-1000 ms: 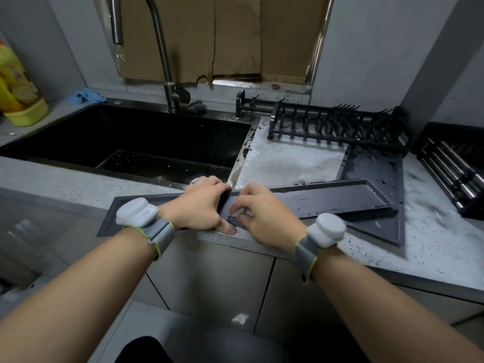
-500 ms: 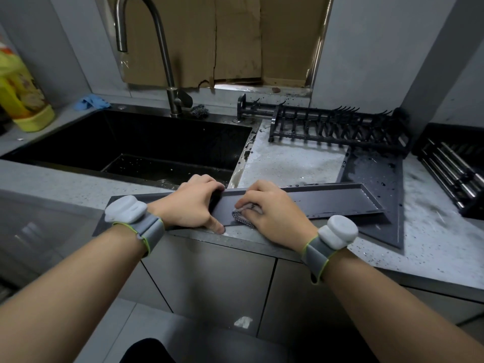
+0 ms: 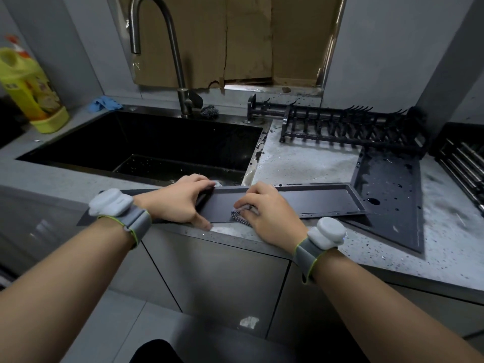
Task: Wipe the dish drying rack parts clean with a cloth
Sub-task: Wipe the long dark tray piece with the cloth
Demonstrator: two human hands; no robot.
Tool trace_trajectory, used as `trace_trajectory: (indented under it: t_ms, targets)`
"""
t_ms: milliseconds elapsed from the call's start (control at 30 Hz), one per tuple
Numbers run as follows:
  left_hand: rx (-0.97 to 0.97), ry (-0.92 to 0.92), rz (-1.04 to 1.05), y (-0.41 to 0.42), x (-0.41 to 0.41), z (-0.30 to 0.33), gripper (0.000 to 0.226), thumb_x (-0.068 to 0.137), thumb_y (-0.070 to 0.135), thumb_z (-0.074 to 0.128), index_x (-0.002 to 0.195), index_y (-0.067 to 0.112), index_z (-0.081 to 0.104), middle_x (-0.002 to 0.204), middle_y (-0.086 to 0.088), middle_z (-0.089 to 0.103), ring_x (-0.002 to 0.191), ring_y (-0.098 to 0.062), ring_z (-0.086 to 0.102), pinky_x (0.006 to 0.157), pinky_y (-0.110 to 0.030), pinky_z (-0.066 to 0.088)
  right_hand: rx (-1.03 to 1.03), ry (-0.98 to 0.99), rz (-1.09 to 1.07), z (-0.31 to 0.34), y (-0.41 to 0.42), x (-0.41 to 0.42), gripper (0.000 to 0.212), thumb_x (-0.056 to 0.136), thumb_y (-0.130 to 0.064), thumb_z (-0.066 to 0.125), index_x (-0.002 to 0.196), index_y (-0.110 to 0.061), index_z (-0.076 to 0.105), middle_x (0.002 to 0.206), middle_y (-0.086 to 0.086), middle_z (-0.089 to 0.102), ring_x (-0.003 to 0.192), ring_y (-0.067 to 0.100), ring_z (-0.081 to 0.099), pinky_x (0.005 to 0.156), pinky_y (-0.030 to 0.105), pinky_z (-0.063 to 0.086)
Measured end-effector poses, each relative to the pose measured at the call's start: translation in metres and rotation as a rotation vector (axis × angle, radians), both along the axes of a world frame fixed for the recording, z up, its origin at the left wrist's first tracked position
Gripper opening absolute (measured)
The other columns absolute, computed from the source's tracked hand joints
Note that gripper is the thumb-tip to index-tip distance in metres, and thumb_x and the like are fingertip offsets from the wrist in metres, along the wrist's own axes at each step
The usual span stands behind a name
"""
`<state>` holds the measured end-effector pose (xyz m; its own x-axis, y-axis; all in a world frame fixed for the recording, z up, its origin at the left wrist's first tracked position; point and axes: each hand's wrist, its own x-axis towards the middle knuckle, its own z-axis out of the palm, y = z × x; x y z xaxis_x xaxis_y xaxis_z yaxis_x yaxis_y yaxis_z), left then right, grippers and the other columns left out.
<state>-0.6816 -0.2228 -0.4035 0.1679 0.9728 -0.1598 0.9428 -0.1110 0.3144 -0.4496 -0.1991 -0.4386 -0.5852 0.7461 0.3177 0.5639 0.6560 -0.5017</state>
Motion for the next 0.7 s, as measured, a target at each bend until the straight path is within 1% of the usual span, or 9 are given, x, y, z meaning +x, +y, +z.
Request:
trace_trajectory:
  t_ms: [67,100,167,233,333,433,533,600,700]
  targets:
    - [0.043,-0.034,-0.032,0.005,0.016,-0.004,0.117,0.062,0.055,0.089,0.156,0.017,0.029,0.154,0.007,0.029,0.141,-0.013,0.023,0.117,-0.026,0.024,0.007,0.031,-0.043,-0.001,-0.001,-0.004,0.016,0.093,-0.021,0.065,0.106,-0.021,0.074,0.105,-0.004,0.054,0.11,0.017,0.044,0.088,0.025,0.036]
    - [0.061,-0.04,-0.042,0.007,0.024,-0.006,0.117,0.062,0.057,0.088,0.155,0.017,0.029,0.154,0.006,0.03,0.141,-0.013,0.024,0.118,-0.03,0.025,0.003,0.055,-0.064,-0.001,-0.001,-0.006,0.015,0.092,-0.022,0.066,0.105,-0.021,0.074,0.105,-0.004,0.054,0.111,0.017,0.045,0.09,0.027,0.037]
    - [0.085,-0.041,-0.044,0.012,0.032,-0.01,0.114,0.063,0.057,0.087,0.154,0.017,0.032,0.151,0.005,0.033,0.139,-0.015,0.026,0.117,-0.035,0.029,-0.029,0.094,-0.077,0.001,0.001,-0.009,0.015,0.091,-0.022,0.067,0.104,-0.021,0.074,0.105,-0.003,0.055,0.111,0.018,0.046,0.091,0.026,0.036]
    - [0.088,-0.058,-0.037,0.016,0.033,-0.014,0.111,0.062,0.055,0.088,0.153,0.017,0.035,0.148,0.005,0.036,0.136,-0.015,0.028,0.115,-0.036,0.031,-0.035,0.048,-0.026,0.001,0.001,-0.012,0.015,0.092,-0.02,0.066,0.104,-0.022,0.075,0.105,-0.002,0.054,0.11,0.02,0.045,0.091,0.026,0.035]
    - [0.075,-0.074,-0.034,0.018,0.03,-0.016,0.109,0.063,0.055,0.088,0.152,0.02,0.036,0.146,0.007,0.038,0.134,-0.014,0.029,0.115,-0.038,0.031,0.005,-0.045,0.031,-0.001,0.003,-0.008,0.016,0.093,-0.018,0.063,0.104,-0.02,0.075,0.108,0.0,0.056,0.108,0.024,0.044,0.095,0.035,0.039]
    - [0.074,-0.075,-0.03,0.018,0.028,-0.019,0.107,0.063,0.057,0.087,0.151,0.023,0.037,0.145,0.008,0.038,0.133,-0.014,0.03,0.115,-0.041,0.032,0.01,-0.111,0.007,0.002,0.01,0.012,0.017,0.095,-0.019,0.061,0.103,-0.021,0.075,0.109,-0.003,0.056,0.108,0.022,0.044,0.093,0.034,0.039]
    - [0.084,-0.068,-0.028,0.018,0.029,-0.018,0.103,0.064,0.053,0.087,0.15,0.023,0.038,0.142,0.008,0.039,0.131,-0.014,0.031,0.113,-0.04,0.033,-0.009,-0.163,-0.021,0.009,0.017,0.029,0.02,0.096,-0.016,0.058,0.103,-0.022,0.075,0.109,-0.005,0.055,0.109,0.02,0.044,0.093,0.032,0.039]
    - [0.088,-0.062,-0.024,0.018,0.031,-0.017,0.101,0.065,0.05,0.088,0.149,0.023,0.039,0.14,0.008,0.04,0.129,-0.015,0.032,0.112,-0.039,0.034,0.025,-0.163,-0.012,0.013,0.017,0.021,0.02,0.094,-0.013,0.059,0.101,-0.021,0.076,0.108,-0.002,0.057,0.107,0.022,0.047,0.09,0.032,0.04]
    - [0.08,-0.053,-0.029,0.018,0.033,-0.017,0.101,0.064,0.049,0.088,0.148,0.022,0.039,0.139,0.006,0.041,0.128,-0.016,0.032,0.111,-0.039,0.034,0.071,-0.082,0.058,0.007,0.002,-0.003,0.014,0.091,-0.015,0.063,0.097,-0.019,0.075,0.102,0.002,0.058,0.099,0.024,0.049,0.087,0.035,0.041]
